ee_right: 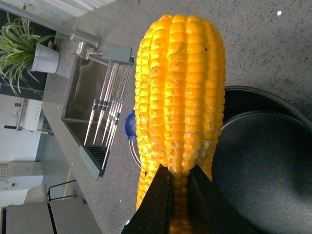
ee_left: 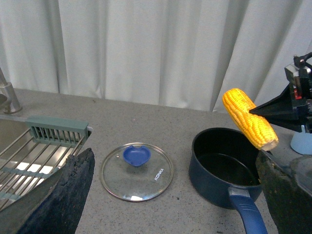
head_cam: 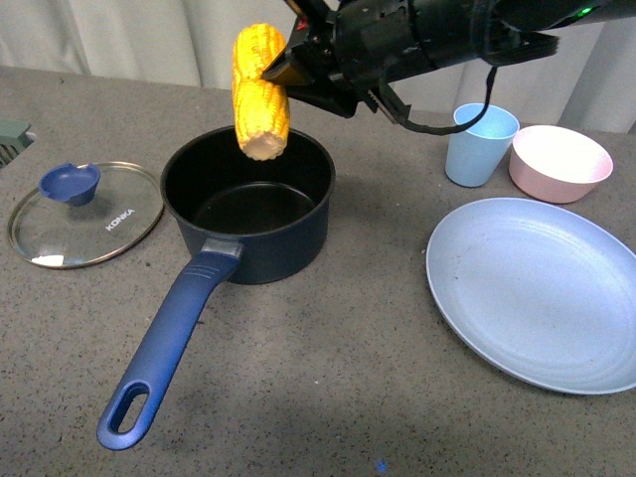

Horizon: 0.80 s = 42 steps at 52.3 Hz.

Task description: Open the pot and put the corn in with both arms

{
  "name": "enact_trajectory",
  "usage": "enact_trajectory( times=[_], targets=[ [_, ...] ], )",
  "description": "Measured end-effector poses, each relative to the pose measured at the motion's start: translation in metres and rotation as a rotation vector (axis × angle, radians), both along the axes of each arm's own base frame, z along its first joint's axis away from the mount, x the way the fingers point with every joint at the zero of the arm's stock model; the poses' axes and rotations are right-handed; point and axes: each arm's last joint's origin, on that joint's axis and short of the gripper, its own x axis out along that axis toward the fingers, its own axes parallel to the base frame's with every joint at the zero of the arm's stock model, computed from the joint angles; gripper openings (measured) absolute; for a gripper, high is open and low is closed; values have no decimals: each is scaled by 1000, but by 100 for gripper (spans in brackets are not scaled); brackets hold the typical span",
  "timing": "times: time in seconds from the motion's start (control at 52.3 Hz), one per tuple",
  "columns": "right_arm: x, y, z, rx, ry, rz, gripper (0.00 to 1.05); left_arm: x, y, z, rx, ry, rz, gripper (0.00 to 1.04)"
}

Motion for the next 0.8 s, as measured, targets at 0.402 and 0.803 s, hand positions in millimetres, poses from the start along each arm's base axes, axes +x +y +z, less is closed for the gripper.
enact_trajectory(
  times=[0.402, 0.803],
  targets=[
    [0, 18, -13, -19, 28, 22, 7, 0, 0, 0, 0, 0, 0, 98],
    [-2, 18, -20, -44, 61, 32, 74, 0, 0, 0, 0, 0, 0, 98]
  ],
)
